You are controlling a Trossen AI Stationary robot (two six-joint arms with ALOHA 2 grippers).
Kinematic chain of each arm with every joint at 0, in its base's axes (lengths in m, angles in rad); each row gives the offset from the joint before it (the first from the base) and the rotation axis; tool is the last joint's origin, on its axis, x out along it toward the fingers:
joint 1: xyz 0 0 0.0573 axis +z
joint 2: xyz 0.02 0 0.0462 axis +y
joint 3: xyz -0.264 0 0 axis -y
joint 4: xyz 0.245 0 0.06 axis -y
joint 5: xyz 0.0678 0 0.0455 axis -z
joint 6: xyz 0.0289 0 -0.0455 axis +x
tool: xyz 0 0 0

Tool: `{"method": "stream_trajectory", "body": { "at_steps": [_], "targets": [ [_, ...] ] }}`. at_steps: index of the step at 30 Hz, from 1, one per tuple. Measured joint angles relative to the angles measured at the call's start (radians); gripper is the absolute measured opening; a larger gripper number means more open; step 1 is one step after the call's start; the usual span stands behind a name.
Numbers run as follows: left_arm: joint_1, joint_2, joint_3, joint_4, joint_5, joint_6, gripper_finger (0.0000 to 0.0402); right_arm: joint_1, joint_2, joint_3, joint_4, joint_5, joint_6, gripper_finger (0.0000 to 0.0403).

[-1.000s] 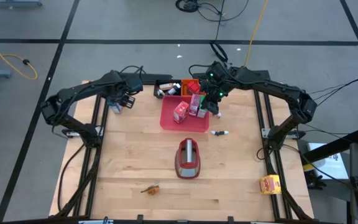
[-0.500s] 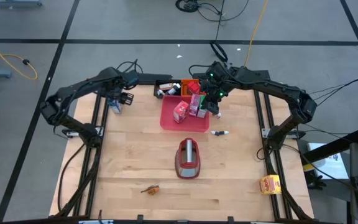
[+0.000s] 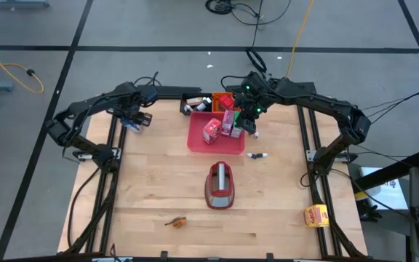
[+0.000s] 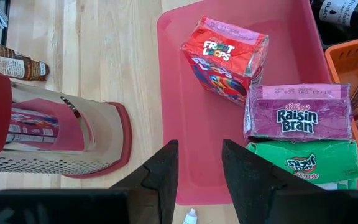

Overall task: Pick & Place Kitchen Items
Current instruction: Put the blue cereal box into the pink bin

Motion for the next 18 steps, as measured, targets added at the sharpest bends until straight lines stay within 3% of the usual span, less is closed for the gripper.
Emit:
{"method": "stream_trajectory", "body": {
  "at_steps": [9, 18],
  "targets": [
    [0.0, 0.0, 0.005, 0.0, -0.001, -0.002, 0.0103, 0.0, 0.0, 0.0, 0.0, 0.002, -0.015, 0.0114],
    [-0.029, 0.0, 0.024, -0.025, 0.021, -0.002, 0.0063, 0.0, 0.0, 0.0, 0.016, 0.002, -0.024, 0.0114]
  ]
}}
